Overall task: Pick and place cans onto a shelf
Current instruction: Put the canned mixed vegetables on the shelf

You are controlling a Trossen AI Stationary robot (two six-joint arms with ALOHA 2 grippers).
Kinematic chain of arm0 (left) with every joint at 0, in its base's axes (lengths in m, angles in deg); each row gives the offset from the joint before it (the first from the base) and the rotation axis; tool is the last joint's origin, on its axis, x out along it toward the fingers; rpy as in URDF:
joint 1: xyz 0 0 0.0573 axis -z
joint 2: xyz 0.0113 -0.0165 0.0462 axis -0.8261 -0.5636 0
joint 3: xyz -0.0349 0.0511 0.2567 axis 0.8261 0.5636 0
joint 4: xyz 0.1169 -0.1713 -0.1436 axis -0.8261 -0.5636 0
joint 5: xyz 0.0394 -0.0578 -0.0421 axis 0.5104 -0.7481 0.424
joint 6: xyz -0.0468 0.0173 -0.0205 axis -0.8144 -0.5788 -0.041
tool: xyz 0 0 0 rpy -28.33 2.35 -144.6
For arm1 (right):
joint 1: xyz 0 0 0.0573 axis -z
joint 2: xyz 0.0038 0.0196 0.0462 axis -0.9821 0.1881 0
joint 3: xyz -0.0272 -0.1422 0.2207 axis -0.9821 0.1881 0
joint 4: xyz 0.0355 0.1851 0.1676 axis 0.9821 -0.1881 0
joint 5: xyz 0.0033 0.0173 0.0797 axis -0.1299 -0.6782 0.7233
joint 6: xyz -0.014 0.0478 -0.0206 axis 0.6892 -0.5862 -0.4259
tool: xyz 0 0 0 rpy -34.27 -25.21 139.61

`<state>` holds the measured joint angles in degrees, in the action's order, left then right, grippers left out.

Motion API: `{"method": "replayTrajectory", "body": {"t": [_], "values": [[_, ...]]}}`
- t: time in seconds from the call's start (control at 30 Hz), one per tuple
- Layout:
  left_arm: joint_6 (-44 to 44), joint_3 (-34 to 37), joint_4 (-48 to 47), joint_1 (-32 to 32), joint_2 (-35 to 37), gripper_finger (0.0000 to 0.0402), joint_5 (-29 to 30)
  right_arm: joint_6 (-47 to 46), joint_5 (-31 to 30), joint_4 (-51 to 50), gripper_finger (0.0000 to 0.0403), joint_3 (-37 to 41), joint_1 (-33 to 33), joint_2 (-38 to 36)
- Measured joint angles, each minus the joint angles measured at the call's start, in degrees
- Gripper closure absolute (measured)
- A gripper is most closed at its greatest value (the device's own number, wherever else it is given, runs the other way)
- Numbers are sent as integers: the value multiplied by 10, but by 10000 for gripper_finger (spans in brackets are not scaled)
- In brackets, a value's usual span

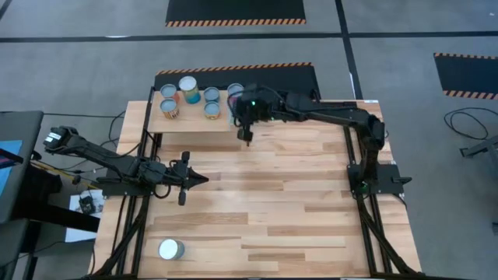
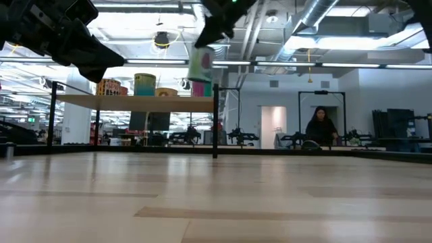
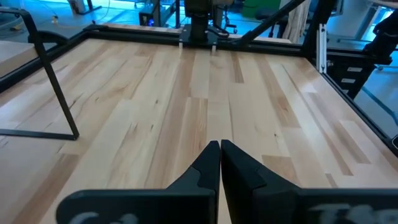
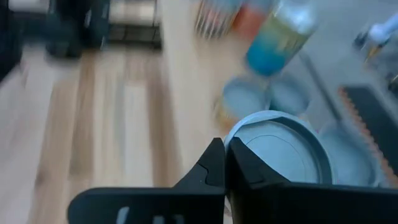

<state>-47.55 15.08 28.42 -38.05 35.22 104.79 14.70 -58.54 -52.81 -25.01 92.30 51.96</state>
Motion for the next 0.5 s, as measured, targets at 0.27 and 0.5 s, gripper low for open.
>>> {"method": "replayTrajectory", "body": {"t": [0.27,0.5], "values": [[4,0,4,0,0,401,4,-2,8,19,392,0,13,36],[2,0,6,0,0,401,5,0,7,25,391,1,15,42]]}}
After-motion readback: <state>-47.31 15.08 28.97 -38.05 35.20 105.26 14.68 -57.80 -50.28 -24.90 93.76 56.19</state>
